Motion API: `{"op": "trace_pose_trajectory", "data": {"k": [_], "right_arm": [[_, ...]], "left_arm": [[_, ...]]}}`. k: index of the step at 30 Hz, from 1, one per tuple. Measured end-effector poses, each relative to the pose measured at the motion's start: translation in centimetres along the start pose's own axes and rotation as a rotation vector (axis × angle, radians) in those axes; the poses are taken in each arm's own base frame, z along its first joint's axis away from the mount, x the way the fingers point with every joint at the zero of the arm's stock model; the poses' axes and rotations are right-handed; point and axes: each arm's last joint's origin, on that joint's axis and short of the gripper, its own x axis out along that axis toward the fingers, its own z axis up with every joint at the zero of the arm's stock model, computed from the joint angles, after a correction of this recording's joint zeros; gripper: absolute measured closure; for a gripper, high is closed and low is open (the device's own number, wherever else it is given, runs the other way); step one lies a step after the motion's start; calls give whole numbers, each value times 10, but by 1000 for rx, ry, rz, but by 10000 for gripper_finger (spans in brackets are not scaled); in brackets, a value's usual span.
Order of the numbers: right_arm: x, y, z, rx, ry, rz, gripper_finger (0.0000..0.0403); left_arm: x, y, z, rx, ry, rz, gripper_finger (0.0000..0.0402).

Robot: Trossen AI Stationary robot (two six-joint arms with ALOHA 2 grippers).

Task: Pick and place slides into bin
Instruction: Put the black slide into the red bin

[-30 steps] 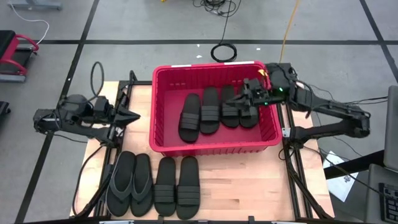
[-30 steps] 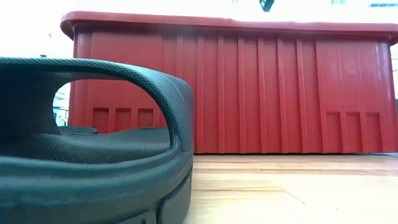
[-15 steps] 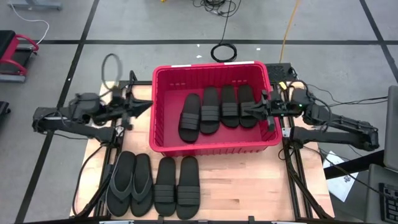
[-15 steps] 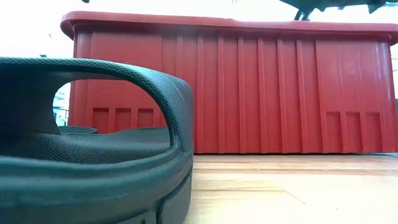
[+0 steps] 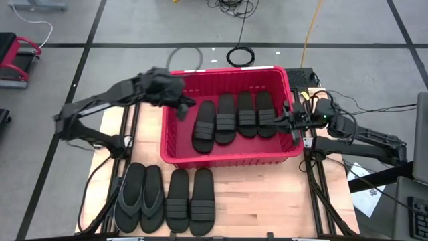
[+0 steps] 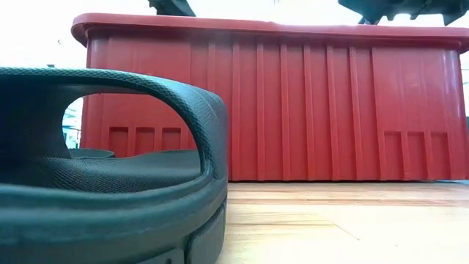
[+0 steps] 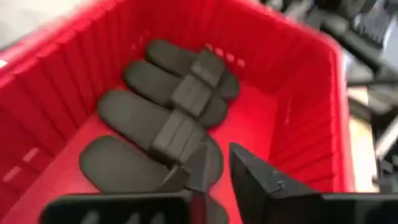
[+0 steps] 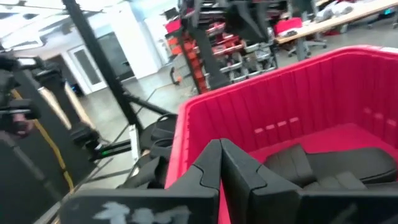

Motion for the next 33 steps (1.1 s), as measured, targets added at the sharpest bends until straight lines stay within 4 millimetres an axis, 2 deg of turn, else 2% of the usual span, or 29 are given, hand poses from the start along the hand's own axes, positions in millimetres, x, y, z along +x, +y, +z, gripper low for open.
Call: {"op": "trace_pose_trajectory", "data": {"k": [7, 14, 20, 25, 33], "right_arm": [[-5, 2, -1, -23, -2, 2, 403], [-6, 0, 0, 53, -27, -70, 403], [-6, -1, 0, 73, -43, -109, 403], [-6, -2, 1, 75, -59, -152, 403], [-6, -2, 1, 133, -64, -153, 403]], "left_arm": [[45, 14, 11, 178, 202, -115, 237], [86, 45, -1, 186, 453, -190, 174], [129, 71, -17, 243, 562, -219, 156], [154, 89, -31, 281, 644, -230, 155], [173, 102, -46, 365, 719, -274, 155]]}}
